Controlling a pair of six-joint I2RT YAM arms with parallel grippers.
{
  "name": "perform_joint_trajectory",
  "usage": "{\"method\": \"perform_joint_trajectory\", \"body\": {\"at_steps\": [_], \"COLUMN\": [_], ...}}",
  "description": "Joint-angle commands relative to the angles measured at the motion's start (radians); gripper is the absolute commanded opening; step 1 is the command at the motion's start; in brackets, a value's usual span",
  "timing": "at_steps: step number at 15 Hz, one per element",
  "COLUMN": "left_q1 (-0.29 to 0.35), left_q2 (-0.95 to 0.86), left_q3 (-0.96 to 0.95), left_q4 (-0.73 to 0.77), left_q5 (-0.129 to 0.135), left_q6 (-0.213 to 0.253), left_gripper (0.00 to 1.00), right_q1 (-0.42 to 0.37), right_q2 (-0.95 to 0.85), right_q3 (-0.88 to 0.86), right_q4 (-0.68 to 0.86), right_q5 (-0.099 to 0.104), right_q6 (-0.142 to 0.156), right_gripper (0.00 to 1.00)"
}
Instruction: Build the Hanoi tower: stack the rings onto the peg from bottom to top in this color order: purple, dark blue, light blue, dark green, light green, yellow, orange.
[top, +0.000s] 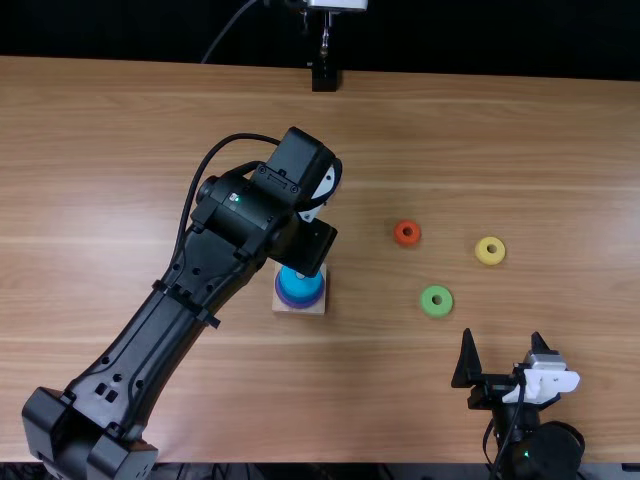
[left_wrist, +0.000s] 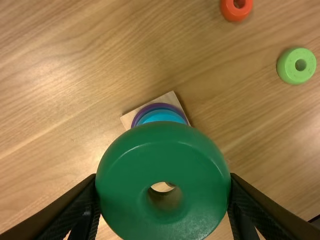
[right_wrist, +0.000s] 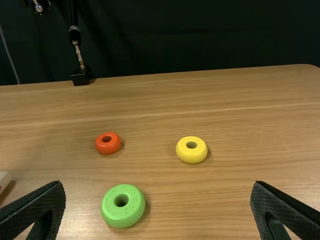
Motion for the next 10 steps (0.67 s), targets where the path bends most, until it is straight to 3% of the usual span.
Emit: {"method": "perform_joint_trajectory", "body": {"at_steps": [1,9,10], "left_q1": [-0.02,-0.029,-0.029], "left_q2": [0.009,-0.001,0.0], "left_q3": [-0.027,-0.113,-0.113], "left_q4": [-0.001,-0.001,0.001], "left_q5": [0.009,0.009,0.009], "left_q6": [-0.005,-0.003,-0.002], "left_gripper": [0.0,0.0,0.14], "right_q1": [-0.004,-0.004,-0.004], "right_q2": [-0.013,-0.013,-0.013], "right_q3": [-0.048,-0.048,-0.048], "right_q4": [-0.066,-0.066,-0.066], "right_q5": [0.009,0.009,0.009], "right_q6": [0.002,0.002,0.002], "right_gripper": [1.0,1.0,1.0]}}
